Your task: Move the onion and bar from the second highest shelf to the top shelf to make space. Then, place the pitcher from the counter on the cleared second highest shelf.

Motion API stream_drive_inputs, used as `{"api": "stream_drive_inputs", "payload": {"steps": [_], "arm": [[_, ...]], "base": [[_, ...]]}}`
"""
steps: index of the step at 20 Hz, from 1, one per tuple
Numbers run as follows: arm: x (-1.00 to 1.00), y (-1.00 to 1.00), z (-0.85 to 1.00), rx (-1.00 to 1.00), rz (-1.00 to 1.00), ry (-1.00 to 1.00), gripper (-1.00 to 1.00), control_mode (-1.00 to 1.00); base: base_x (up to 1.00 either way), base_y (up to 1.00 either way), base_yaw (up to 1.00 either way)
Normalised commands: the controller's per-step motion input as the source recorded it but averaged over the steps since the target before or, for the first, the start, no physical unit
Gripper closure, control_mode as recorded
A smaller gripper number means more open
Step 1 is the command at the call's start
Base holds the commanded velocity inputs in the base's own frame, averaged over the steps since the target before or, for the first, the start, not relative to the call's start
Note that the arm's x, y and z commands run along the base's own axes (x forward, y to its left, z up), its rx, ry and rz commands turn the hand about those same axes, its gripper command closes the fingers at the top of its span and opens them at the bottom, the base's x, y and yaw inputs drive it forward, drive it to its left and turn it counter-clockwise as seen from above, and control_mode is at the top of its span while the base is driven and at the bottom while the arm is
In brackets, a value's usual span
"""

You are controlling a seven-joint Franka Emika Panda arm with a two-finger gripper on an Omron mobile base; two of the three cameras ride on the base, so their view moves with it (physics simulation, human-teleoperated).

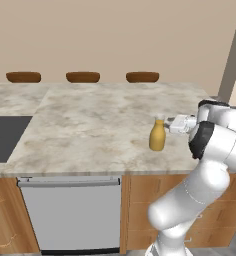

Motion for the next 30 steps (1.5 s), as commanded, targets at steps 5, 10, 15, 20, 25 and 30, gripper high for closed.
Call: {"api": "stream_drive_inputs", "payload": {"steps": [5,10,15,20,25,30], "arm": [[0.32,0.0,-0.18,0.0,0.02,-0.01,-1.0,-1.0],[0.34,0.0,-0.18,0.0,0.02,0.0,-1.0,-1.0],[0.34,0.0,-0.17,0.0,0.02,0.0,-1.0,-1.0],[0.28,-0.01,-0.17,0.0,0.01,0.0,-1.0,-1.0],[0.04,0.04,-0.03,-0.05,0.03,-0.03,-1.0,-1.0],[-0.05,0.2,0.0,-0.1,0.05,-0.13,-1.0,-1.0]], "base": [[0.0,0.0,0.0],[0.0,0.0,0.0],[0.0,0.0,0.0],[0.0,0.0,0.0],[0.0,0.0,0.0],[0.0,0.0,0.0]]}}
